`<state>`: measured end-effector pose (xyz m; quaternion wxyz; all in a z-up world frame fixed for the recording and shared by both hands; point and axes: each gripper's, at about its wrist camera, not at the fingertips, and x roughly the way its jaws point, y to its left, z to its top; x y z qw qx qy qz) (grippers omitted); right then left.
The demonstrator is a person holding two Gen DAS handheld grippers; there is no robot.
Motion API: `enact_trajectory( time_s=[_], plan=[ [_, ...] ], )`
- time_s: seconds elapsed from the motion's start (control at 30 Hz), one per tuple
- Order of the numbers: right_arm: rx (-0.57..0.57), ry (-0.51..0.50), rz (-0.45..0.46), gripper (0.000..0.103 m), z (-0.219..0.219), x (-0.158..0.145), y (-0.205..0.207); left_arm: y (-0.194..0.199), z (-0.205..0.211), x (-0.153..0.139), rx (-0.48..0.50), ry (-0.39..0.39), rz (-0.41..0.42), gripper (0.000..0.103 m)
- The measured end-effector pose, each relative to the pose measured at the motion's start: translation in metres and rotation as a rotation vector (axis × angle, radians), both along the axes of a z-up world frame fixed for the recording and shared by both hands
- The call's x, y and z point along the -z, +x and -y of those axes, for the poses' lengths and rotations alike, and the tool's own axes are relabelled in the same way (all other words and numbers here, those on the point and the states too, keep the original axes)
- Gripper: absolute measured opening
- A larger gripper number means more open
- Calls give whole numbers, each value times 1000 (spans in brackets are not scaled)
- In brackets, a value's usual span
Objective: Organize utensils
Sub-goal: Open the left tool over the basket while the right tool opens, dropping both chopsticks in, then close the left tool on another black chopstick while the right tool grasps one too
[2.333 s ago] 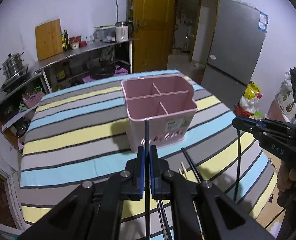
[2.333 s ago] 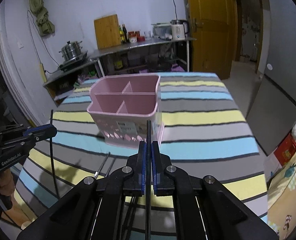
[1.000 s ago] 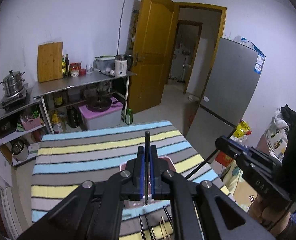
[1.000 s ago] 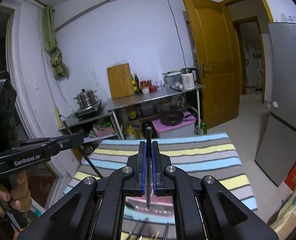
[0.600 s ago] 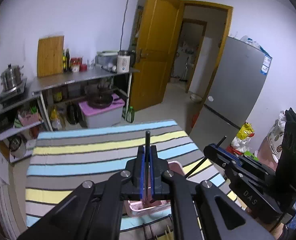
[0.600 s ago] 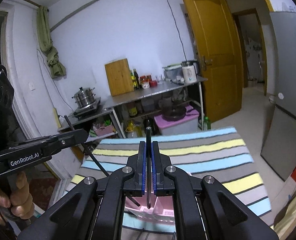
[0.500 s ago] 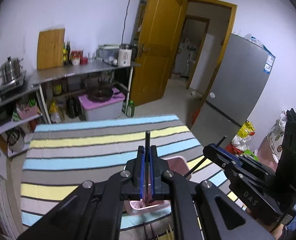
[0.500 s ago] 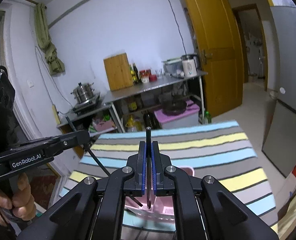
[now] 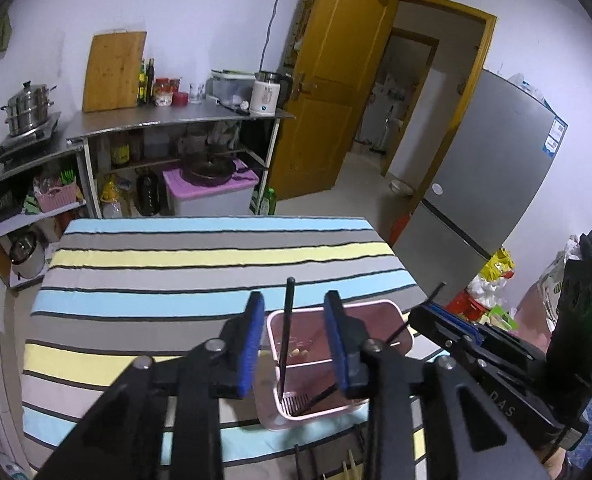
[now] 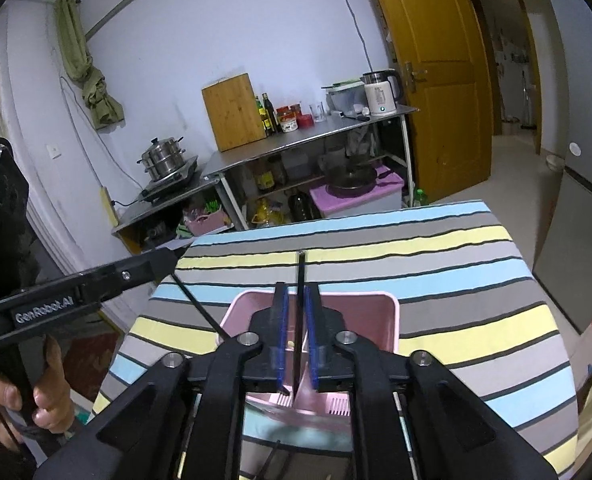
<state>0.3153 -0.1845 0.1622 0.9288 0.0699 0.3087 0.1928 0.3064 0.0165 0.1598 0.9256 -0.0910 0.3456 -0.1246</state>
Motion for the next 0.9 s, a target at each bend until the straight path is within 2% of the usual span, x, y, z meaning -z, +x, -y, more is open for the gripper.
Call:
enact_trajectory(
  time_s=[0.07,0.17,0.43,0.57,0.9],
  plan=[
    [4,-4,13,26,3,-4,-5,-6,-2,-5,-8,1,19,36],
    [12,-7,39,32,8,-12,-14,-18,-6,-11,-14,-1,49,37],
    [42,-46,80,32,24,-18,-66,-70,-8,-8,-15,-10,109,37],
    [58,-63,101,32,32,-11,-100,-101,-6,7,-13,-12,117,37],
    [68,-98,76,32,45,16,-158,-157,2,43,-21,16,105,37]
  ],
)
